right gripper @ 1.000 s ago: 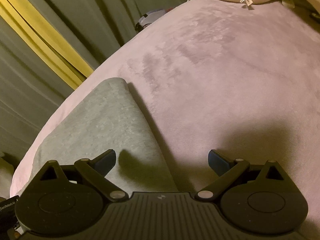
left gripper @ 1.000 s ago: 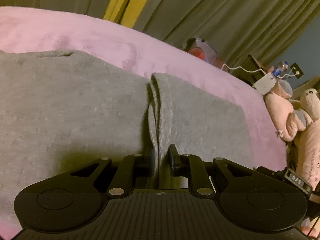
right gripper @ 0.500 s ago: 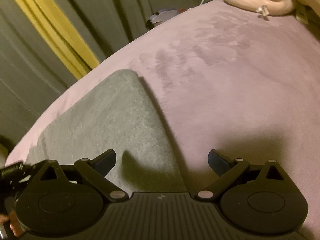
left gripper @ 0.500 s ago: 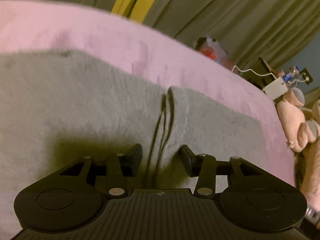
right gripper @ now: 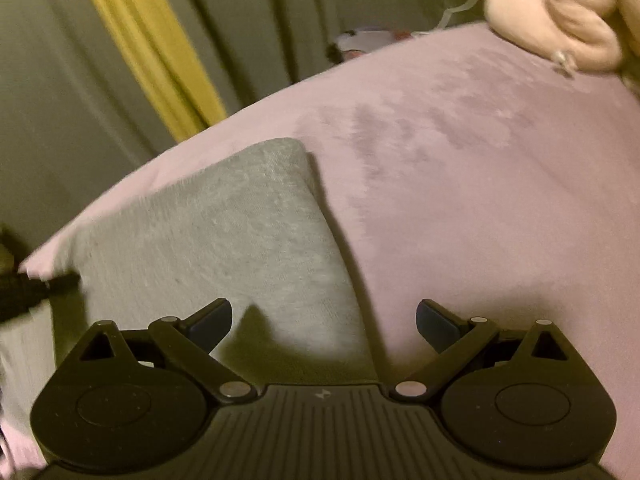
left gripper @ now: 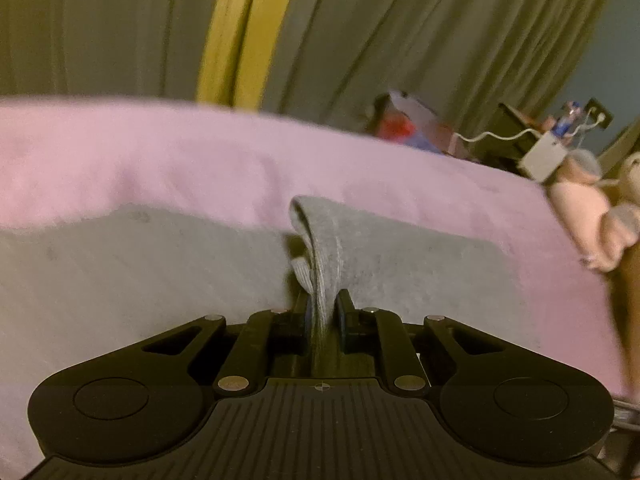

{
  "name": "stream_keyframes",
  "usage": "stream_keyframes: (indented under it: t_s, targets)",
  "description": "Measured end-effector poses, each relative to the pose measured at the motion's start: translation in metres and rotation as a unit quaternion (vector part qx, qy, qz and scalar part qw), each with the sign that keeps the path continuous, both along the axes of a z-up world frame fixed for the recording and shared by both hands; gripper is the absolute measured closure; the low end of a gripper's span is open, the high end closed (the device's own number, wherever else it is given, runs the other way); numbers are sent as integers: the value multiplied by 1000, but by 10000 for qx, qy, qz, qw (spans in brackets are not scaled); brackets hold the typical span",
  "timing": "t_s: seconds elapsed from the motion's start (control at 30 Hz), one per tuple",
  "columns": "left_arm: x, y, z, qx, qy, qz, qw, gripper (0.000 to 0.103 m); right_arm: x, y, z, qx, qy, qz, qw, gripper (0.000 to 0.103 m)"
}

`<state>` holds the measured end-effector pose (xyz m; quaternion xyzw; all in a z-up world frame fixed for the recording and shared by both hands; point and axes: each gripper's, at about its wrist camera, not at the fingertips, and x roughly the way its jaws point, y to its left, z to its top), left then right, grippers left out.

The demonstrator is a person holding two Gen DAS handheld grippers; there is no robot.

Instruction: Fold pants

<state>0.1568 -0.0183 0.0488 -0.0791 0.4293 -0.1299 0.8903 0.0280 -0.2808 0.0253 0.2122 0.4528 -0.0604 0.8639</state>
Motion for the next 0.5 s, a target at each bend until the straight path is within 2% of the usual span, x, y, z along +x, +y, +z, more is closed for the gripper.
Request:
stream_keyframes:
  t_s: [0.07,0.17,0.2,0.27,0.37,0.5]
  targets:
    - [2,8,-5,109,51,125,9998,81,3,10,-2,-92,93,268,9996,4]
    - [-7,22,-12,-14,310,210,9993,72,11,22,-7,-330,385,511,9974,4]
    - [-19,28,-13,-203,271,93,9994,62,12,25,-8,-372,427,567,9968,4]
    - [-42,38,-16,-581,258,7,9980,54,11,30,-5,-465,332,659,9962,4]
    - [-71,46,-29,-1018,486,6,9936,53,7,38,1,-655,146,809,9945,4]
    - [-87,45,-60,-1290,1006,-36,9865,56,7,50,1,-837,135,948,9919,4]
